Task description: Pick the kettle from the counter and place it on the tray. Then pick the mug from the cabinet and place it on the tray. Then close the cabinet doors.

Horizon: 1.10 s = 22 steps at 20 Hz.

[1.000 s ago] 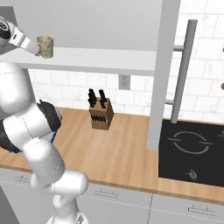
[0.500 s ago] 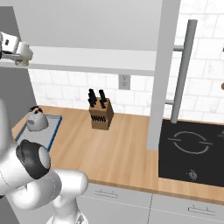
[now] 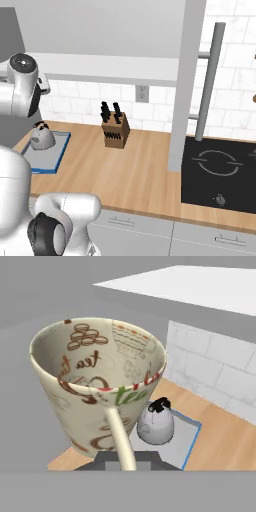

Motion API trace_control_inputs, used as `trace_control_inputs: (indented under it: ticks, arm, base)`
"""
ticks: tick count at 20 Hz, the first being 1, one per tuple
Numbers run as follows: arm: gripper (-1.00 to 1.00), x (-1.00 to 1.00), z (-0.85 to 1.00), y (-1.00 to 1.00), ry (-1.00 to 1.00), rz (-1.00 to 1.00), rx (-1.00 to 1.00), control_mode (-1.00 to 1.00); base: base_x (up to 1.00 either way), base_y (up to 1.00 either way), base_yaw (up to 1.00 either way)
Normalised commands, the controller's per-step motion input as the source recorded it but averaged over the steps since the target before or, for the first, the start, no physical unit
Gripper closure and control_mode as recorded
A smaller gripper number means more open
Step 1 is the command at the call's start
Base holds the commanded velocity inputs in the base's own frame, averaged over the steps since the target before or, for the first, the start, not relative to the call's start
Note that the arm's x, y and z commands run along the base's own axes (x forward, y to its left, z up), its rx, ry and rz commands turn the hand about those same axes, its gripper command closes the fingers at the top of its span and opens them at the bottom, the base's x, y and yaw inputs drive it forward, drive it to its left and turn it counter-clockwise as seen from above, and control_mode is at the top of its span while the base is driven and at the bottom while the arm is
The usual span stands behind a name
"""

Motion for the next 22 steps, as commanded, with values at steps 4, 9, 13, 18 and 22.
trace_control_inputs:
  ticks: [4,9,13,18,22]
  arm:
    - [1.00,0.11,-1.00,0.00,-0.04,0.37,-0.06,-1.00]
    - [1.00,0.44,-1.00,0.05,-0.02,0.34,-0.11,-1.00]
    - [1.00,0.73,-0.99,0.18,0.00,0.31,-0.17,-1.00]
    - [1.00,0.60,-0.82,0.29,0.00,0.23,-0.09,-1.00]
    - [1.00,0.38,-0.67,0.36,0.00,0.16,-0.02,-1.00]
  base:
    - [0.00,0.00,0.00]
    - [0.00,0.00,0.00]
    - [0.00,0.00,0.00]
    - [0.00,0.00,0.00]
    - [0.00,0.00,0.00]
